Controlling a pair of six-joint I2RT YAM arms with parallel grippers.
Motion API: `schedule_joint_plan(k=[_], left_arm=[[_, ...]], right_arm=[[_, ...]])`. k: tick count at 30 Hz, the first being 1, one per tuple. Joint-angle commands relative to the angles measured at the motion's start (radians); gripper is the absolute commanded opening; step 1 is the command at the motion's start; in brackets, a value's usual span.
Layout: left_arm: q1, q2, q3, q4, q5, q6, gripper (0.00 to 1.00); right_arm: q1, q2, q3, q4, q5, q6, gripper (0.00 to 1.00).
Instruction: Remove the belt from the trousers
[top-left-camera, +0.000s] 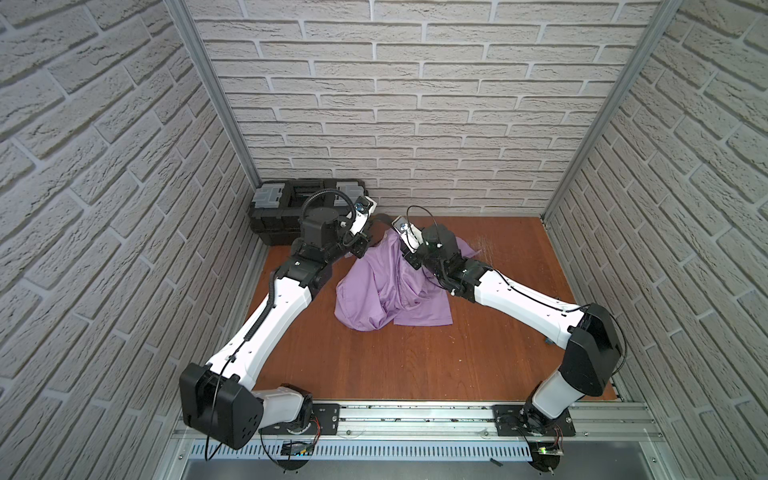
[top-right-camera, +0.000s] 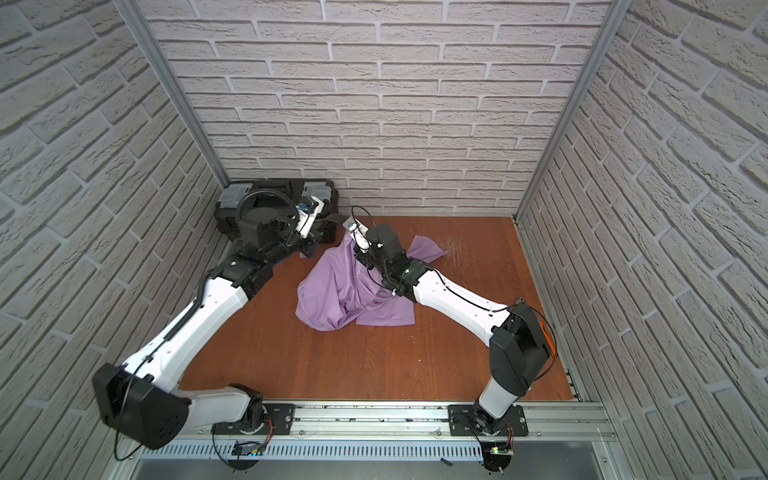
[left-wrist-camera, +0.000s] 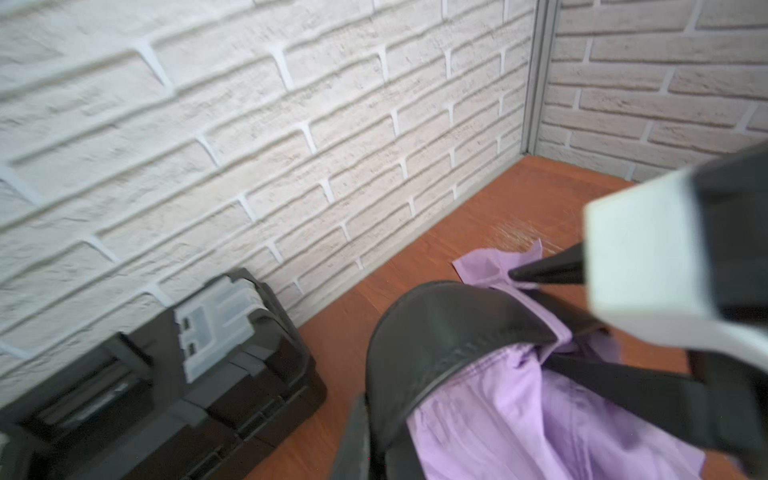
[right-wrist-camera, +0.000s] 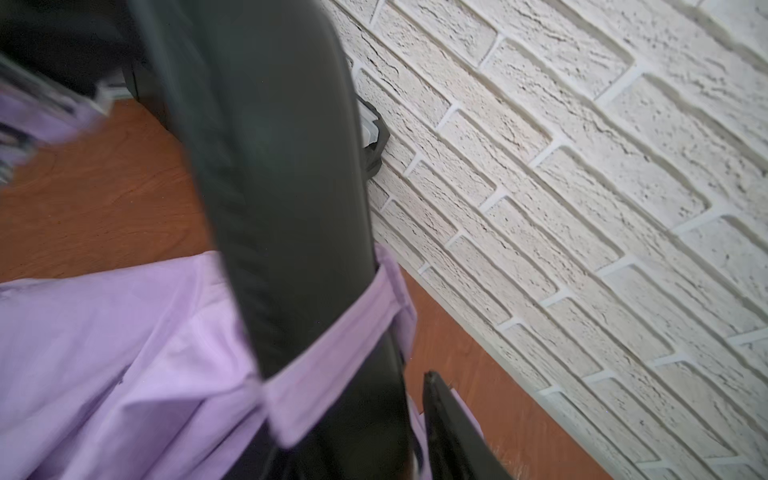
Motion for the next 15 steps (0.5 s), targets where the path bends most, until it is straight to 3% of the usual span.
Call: schedule_joint_plan(k=[1,4,9,15], left_arm=[[0.037,-0.11,-0.011,0.179,-0.059,-0.008,0.0],[0.123,-0.174,-0.057,0.221,-0.038,-0.087,0.0],[0.173,-0.184,-0.074,0.167,0.05,-0.142,0.0],[0.182,-0.169,-0.096,0.199,0.075,-0.25,0.0]], right_arm=[[-0.04,0.032,-0.004,-0.016,0.005,0.105,0.36],[-0.06,0.031,-0.011,-0.051,-0.001,0.149,0.33],[-0.064,-0.099,-0.099,-0.003,-0.11,0.155,0.53],[-0.014,-0.295,-0.345,0.386,-0.197,0.033,0.6]])
